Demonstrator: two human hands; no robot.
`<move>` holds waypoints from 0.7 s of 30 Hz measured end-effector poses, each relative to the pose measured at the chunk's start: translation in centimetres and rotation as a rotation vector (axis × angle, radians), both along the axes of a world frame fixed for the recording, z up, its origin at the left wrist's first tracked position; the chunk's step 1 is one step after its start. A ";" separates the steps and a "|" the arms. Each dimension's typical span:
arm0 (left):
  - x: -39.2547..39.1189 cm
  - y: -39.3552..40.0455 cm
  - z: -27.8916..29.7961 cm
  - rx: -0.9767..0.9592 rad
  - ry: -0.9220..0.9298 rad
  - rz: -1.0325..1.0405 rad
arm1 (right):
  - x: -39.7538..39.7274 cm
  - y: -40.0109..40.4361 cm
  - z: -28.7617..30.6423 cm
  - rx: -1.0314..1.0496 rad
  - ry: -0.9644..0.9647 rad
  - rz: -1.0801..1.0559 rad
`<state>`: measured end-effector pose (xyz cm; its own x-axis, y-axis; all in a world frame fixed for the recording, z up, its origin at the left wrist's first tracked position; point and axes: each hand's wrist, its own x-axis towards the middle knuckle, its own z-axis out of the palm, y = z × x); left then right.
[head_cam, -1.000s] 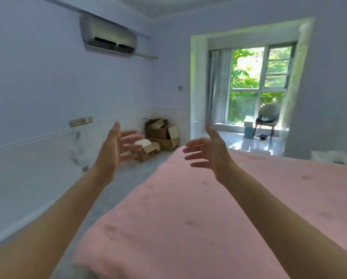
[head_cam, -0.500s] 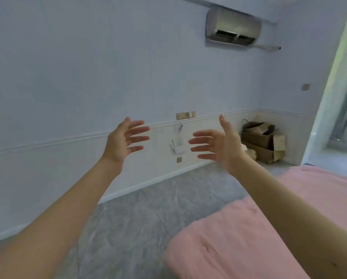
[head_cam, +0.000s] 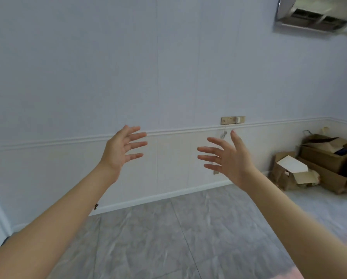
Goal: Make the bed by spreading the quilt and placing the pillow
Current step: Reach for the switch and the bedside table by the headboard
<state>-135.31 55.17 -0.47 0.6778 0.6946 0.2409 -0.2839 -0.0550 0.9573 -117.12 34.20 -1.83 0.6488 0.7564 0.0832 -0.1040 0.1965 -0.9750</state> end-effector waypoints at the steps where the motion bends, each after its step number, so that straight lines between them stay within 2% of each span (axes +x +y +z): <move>1: 1.2 2.1 -0.6 0.017 0.015 0.001 | 1.8 1.9 -0.5 -0.003 0.001 -0.013; 6: 9.5 12.5 -2.9 0.000 0.066 -0.038 | 11.3 10.5 -2.6 -0.035 0.019 -0.089; 12: 26.3 22.8 -5.1 -0.060 0.131 -0.211 | 26.2 18.2 -4.2 -0.104 0.061 -0.238; 17: 40.6 26.6 -5.4 -0.048 0.217 -0.318 | 36.3 21.1 -5.1 -0.157 0.098 -0.332; 21: 52.5 25.4 -6.3 -0.051 0.238 -0.441 | 43.6 19.5 -5.5 -0.147 0.115 -0.444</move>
<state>-82.85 80.59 -6.73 0.9417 0.3361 0.0168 -0.0428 0.0701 0.9966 -73.52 53.75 -7.38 0.9103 0.4027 -0.0957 -0.1506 0.1069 -0.9828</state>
